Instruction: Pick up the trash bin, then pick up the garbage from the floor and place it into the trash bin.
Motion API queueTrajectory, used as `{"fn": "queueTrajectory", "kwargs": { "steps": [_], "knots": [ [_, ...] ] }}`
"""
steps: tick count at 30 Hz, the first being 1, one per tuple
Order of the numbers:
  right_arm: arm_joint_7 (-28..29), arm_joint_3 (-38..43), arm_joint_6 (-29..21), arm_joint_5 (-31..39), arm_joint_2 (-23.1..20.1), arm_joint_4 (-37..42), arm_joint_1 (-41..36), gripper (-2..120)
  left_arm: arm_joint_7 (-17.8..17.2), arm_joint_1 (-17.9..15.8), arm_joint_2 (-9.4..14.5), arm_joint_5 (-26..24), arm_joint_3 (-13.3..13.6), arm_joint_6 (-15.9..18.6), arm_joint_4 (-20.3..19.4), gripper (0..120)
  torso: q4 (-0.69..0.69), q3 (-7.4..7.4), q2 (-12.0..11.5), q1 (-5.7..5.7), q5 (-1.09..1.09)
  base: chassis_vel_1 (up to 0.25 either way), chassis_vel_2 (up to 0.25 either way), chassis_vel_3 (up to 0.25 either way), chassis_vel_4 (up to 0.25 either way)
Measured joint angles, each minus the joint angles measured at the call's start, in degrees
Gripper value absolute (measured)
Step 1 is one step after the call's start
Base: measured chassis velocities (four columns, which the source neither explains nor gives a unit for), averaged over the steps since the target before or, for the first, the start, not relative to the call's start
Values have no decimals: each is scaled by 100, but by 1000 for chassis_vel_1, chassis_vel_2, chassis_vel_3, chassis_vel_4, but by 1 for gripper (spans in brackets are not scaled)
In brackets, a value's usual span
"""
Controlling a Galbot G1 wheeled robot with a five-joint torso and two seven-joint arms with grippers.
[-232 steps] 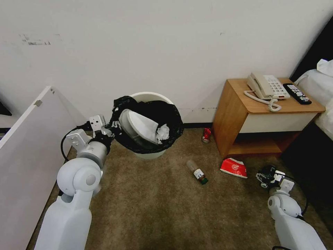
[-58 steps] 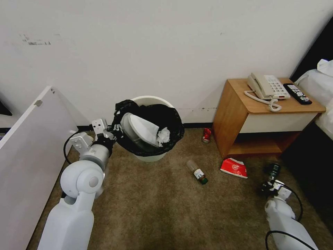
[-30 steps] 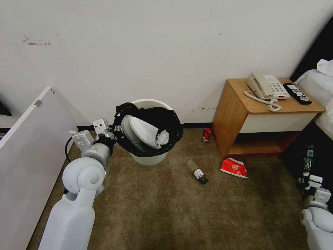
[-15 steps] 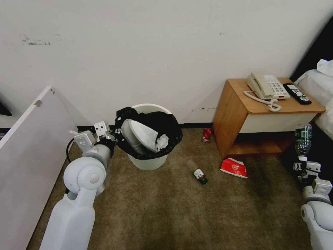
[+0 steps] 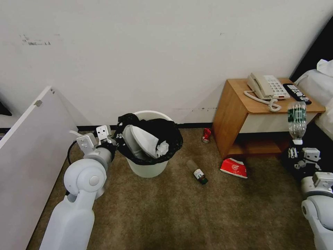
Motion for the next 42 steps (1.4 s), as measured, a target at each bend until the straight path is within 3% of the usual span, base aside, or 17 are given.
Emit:
{"fn": "queueTrajectory", "kwargs": {
  "steps": [14,17,35,42],
  "knots": [
    [-322,-505,28,106,-631,1555,-276,27,63,3,151,-406,264,-1,53,4,0,0,0,0,0,0,0,0,0],
    [-355,-569,36,147,-694,1584,-254,27,83,0,158,-415,275,-1,63,4,0,0,0,0,1,0,0,0,0],
    [-1266,-2196,688,1223,-2100,1373,761,27,466,-115,187,-339,507,-48,316,4,0,1,-1,0,1,0,0,0,0],
    [-1481,-2498,841,1324,-2389,1296,828,27,574,-159,213,-309,580,-87,410,4,0,1,0,0,2,0,0,0,0]
  ]
}}
